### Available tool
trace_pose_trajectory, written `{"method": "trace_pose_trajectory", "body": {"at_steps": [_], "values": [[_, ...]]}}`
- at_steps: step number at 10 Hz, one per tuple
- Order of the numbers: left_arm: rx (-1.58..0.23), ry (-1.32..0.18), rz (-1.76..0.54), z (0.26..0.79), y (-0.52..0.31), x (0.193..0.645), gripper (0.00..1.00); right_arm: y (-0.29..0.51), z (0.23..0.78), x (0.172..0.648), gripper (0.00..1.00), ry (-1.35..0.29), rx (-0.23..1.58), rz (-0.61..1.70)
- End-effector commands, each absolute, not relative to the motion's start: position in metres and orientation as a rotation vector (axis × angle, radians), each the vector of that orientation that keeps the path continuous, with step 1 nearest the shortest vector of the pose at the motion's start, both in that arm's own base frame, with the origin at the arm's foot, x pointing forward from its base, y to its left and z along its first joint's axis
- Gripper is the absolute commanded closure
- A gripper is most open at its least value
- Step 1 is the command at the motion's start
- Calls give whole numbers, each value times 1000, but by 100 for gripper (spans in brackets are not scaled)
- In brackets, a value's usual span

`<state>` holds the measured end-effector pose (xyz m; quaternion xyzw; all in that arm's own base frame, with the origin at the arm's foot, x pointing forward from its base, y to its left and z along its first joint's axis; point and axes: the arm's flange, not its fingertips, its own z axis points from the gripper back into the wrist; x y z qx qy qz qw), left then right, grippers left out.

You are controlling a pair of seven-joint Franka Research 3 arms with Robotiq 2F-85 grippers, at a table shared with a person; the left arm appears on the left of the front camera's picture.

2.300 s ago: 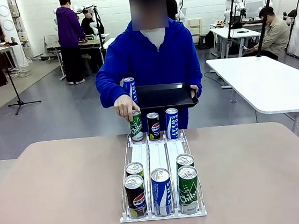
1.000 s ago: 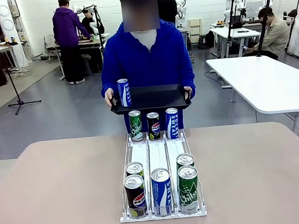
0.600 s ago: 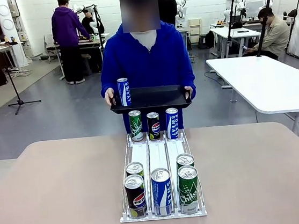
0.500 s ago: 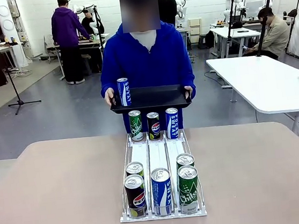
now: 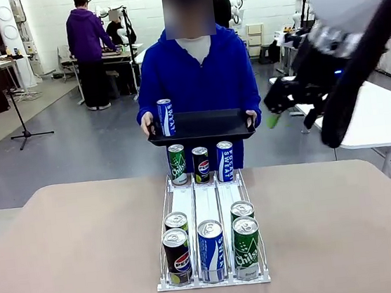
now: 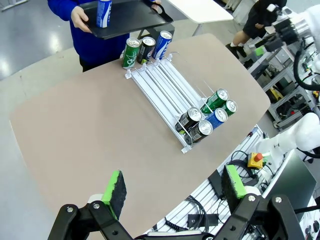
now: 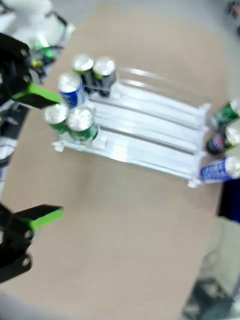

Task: Retrieve and hand over the desired beverage to the person.
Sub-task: Pick up another can of the same type that the person held from the Automatic Can Dispenser.

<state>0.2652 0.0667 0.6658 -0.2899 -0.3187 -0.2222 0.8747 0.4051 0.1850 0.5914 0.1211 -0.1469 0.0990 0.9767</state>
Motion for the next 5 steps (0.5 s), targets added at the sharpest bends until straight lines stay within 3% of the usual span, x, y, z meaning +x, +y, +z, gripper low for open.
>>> {"method": "trace_pose_trajectory", "body": {"at_steps": [1, 5], "values": [[-606, -675, -465, 665, 67, 266, 0, 217, 595, 429, 0, -286, 233, 68], [-606, -675, -465, 665, 67, 266, 0, 226, 577, 433, 0, -258, 239, 48]]}}
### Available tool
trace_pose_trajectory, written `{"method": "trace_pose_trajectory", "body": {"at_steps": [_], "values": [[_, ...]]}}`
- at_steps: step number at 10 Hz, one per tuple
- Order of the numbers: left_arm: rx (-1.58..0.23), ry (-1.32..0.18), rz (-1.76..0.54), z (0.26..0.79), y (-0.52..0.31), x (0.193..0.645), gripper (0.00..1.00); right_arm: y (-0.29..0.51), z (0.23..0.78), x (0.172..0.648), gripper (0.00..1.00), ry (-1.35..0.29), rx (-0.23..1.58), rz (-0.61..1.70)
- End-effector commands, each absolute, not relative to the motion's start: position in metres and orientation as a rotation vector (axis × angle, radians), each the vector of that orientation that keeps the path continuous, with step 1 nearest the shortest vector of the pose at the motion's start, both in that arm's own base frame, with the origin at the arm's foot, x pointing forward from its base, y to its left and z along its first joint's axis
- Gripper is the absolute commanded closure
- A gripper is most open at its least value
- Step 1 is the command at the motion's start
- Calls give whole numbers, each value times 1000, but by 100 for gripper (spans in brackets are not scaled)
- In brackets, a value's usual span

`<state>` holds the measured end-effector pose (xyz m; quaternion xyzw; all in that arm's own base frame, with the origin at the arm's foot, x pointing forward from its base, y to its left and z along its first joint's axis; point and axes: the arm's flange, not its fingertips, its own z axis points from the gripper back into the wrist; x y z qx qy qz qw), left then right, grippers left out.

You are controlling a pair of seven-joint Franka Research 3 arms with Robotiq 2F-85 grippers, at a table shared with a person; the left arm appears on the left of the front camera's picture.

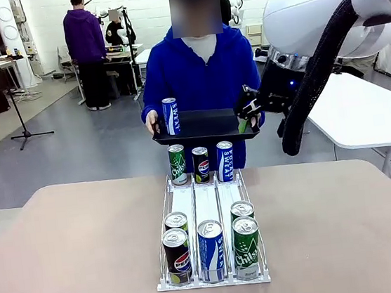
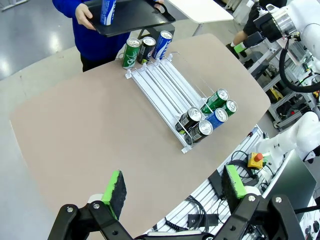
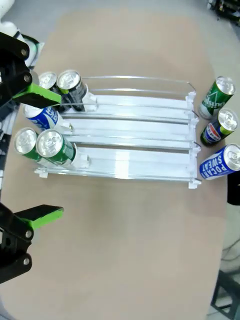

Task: Retrieve and hand over the desired beverage to the person.
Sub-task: Pick up another can of the same type that the person held from the Automatic Can Dispenser.

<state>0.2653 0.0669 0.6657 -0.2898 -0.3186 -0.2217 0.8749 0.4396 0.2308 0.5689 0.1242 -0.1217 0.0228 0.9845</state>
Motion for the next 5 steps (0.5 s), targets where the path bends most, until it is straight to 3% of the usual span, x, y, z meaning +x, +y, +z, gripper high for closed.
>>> {"method": "trace_pose_trajectory", "body": {"at_steps": [1, 5], "values": [[-606, -675, -465, 665, 67, 266, 0, 226, 577, 433, 0, -258, 239, 48], [-606, -675, -465, 665, 67, 266, 0, 227, 578, 436, 0, -256, 260, 46]]}}
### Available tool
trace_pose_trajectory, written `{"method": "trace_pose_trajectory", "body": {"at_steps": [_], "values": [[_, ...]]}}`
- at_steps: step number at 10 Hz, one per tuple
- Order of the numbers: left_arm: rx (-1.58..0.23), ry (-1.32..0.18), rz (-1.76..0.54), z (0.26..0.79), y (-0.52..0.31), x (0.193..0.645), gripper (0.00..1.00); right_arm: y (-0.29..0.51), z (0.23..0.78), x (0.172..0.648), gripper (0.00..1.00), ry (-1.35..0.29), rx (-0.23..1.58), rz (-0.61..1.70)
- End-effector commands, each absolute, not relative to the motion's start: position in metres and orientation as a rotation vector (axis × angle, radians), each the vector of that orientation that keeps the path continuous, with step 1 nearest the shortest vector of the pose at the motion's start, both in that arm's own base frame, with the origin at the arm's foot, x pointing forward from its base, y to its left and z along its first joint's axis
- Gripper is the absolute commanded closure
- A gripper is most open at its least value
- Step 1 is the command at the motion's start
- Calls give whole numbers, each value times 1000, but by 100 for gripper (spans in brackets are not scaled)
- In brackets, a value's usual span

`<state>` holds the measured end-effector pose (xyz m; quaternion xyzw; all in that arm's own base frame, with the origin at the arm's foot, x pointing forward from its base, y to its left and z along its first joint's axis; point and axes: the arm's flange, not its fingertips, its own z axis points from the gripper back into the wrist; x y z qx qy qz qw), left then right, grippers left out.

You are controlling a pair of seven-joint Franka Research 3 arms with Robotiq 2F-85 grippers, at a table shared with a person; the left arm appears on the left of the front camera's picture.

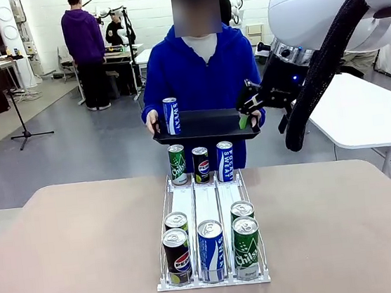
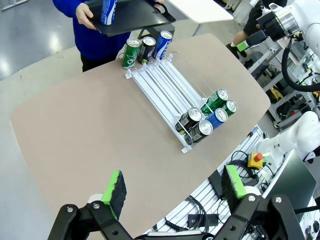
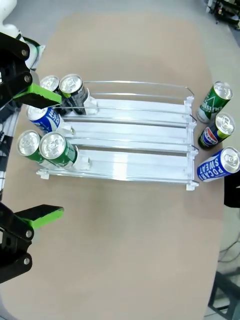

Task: Retrieve and hand over the desired beverage to the person.
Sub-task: Pick up another can of the same type that the person held from the Automatic Can Dispenser.

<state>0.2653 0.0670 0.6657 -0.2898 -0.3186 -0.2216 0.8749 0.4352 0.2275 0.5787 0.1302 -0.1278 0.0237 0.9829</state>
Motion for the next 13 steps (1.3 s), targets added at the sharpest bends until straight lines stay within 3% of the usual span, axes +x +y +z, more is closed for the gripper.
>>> {"method": "trace_pose_trajectory", "body": {"at_steps": [1, 7, 13], "values": [[-606, -675, -465, 665, 67, 266, 0, 245, 558, 423, 0, -215, 221, 16], [-606, -675, -465, 665, 67, 266, 0, 303, 491, 347, 0, -132, 51, -57], [-606, -675, -465, 665, 67, 266, 0, 311, 444, 342, 0, -69, 10, 86]]}}
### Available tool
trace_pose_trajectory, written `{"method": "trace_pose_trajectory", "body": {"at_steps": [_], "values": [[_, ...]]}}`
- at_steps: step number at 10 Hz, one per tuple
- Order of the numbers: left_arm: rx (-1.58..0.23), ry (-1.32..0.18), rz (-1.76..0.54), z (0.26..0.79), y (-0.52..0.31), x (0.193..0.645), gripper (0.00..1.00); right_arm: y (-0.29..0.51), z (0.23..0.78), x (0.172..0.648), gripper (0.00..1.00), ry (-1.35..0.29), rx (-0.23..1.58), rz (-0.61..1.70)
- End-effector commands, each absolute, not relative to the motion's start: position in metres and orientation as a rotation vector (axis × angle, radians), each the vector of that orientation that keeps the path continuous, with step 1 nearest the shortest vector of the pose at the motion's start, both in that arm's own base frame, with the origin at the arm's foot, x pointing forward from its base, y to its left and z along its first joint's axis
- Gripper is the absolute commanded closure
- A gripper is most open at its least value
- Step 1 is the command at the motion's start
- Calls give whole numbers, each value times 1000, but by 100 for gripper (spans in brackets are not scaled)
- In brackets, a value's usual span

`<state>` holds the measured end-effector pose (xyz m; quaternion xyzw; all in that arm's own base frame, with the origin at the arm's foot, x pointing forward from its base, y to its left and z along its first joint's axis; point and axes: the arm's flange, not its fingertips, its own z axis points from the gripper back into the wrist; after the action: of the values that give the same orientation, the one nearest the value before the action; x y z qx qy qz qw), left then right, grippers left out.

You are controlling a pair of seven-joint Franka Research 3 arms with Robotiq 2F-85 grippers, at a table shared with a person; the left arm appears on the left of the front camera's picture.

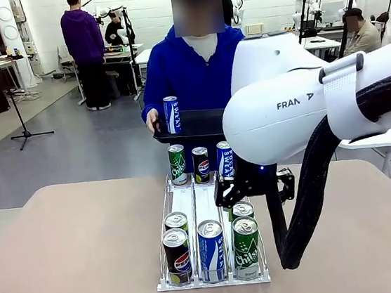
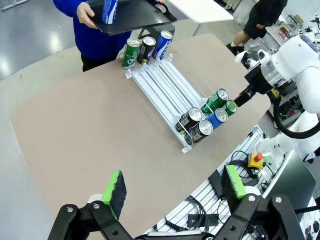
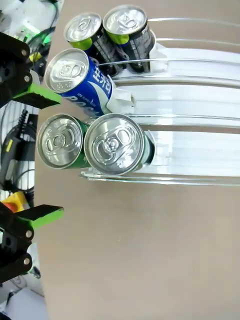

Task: Retrieve and hand over the desired beverage to the person.
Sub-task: Pick up another can of the same type that the person held from the Automatic Can Dispenser.

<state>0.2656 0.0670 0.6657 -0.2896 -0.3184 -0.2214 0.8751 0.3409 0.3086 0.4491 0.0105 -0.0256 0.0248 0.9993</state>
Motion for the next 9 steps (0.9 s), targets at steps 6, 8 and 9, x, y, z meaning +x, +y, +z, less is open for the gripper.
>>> {"method": "trace_pose_trajectory", "body": {"at_steps": [6, 8, 9], "values": [[-606, -675, -465, 665, 67, 266, 0, 314, 430, 347, 0, -45, 8, 94], [-606, -675, -465, 665, 67, 266, 0, 314, 426, 349, 0, -35, 10, 102], [-606, -675, -465, 665, 67, 266, 0, 314, 424, 351, 0, -25, 9, 104]]}}
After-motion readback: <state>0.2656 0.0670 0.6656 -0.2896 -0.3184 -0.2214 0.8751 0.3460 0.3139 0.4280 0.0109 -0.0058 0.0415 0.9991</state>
